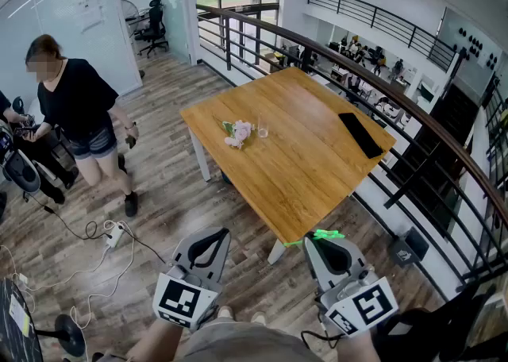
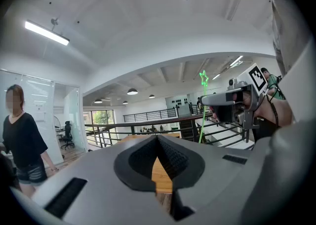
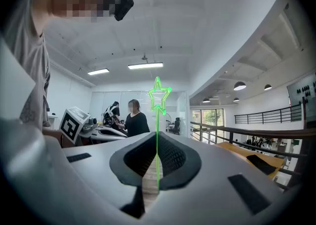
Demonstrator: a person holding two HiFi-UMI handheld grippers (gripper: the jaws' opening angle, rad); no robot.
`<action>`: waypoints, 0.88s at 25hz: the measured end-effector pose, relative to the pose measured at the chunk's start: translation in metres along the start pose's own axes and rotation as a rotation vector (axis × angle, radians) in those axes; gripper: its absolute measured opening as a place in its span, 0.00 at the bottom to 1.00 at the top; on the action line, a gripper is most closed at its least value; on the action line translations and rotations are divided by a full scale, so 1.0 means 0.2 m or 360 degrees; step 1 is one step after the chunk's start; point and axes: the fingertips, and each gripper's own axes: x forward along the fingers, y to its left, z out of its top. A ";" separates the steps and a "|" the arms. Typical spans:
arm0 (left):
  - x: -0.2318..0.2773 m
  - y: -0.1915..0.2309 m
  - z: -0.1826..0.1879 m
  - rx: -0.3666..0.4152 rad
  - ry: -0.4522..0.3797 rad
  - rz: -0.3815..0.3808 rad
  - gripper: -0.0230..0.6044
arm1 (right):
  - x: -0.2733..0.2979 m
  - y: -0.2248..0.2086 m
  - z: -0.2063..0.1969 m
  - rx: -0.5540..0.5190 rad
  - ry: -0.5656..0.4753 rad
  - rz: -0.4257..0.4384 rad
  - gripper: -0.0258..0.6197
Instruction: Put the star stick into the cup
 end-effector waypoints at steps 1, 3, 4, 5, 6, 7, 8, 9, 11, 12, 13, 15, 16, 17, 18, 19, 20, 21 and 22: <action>0.00 0.00 0.00 0.0005 0.0003 0.0000 0.06 | -0.01 -0.01 0.01 0.0026 -0.0022 -0.0010 0.09; 0.00 -0.01 0.00 0.0004 0.0007 0.0002 0.06 | -0.02 -0.03 0.01 0.0068 -0.0052 -0.0024 0.09; 0.01 -0.02 0.00 0.0000 0.0007 0.0006 0.06 | -0.02 -0.04 0.01 0.0076 -0.0056 -0.0027 0.09; 0.01 -0.02 0.00 -0.0002 0.0008 0.0009 0.06 | -0.03 -0.04 0.01 0.0074 -0.0053 -0.0027 0.09; 0.01 -0.03 0.00 -0.0002 0.0009 0.0013 0.06 | -0.03 -0.05 0.00 0.0067 -0.0046 -0.0025 0.09; 0.01 -0.03 -0.01 -0.0001 0.0010 0.0016 0.06 | -0.03 -0.05 0.00 0.0059 -0.0039 -0.0021 0.09; 0.02 -0.04 -0.01 -0.0001 0.0010 0.0021 0.06 | -0.04 -0.06 -0.01 0.0055 -0.0035 -0.0016 0.09; 0.02 -0.05 -0.01 -0.0001 0.0010 0.0025 0.06 | -0.05 -0.06 -0.01 0.0053 -0.0032 -0.0011 0.09; 0.03 -0.06 0.00 -0.0003 0.0009 0.0036 0.06 | -0.06 -0.07 -0.02 0.0054 -0.0028 -0.0002 0.09; 0.03 -0.07 0.00 -0.0004 0.0007 0.0042 0.06 | -0.06 -0.08 -0.03 0.0055 -0.0025 0.0003 0.09; 0.03 -0.07 0.01 -0.0005 0.0003 0.0049 0.06 | -0.07 -0.08 -0.03 0.0056 -0.0023 0.0007 0.09; 0.03 -0.06 0.01 0.0007 -0.0002 0.0063 0.06 | -0.06 -0.10 -0.04 0.0057 -0.0021 0.0013 0.09; 0.04 -0.05 0.01 0.0017 -0.0002 0.0070 0.06 | -0.06 -0.11 -0.05 0.0057 -0.0023 0.0013 0.09; 0.04 -0.04 0.01 0.0017 -0.0003 0.0079 0.06 | -0.05 -0.11 -0.05 0.0058 -0.0026 0.0013 0.09; 0.05 -0.03 0.00 0.0011 -0.0001 0.0089 0.06 | -0.05 -0.12 -0.06 0.0062 -0.0028 0.0015 0.09; 0.05 -0.02 -0.01 0.0008 0.0003 0.0098 0.06 | -0.04 -0.13 -0.07 0.0065 -0.0029 0.0019 0.09; 0.06 -0.01 -0.02 0.0009 0.0005 0.0105 0.06 | -0.03 -0.14 -0.08 0.0065 -0.0030 0.0022 0.09; 0.07 -0.01 -0.03 0.0014 0.0006 0.0111 0.06 | -0.03 -0.15 -0.09 0.0061 -0.0032 0.0024 0.09; 0.08 0.00 -0.04 0.0022 0.0004 0.0115 0.06 | -0.01 -0.17 -0.10 0.0056 -0.0035 0.0023 0.09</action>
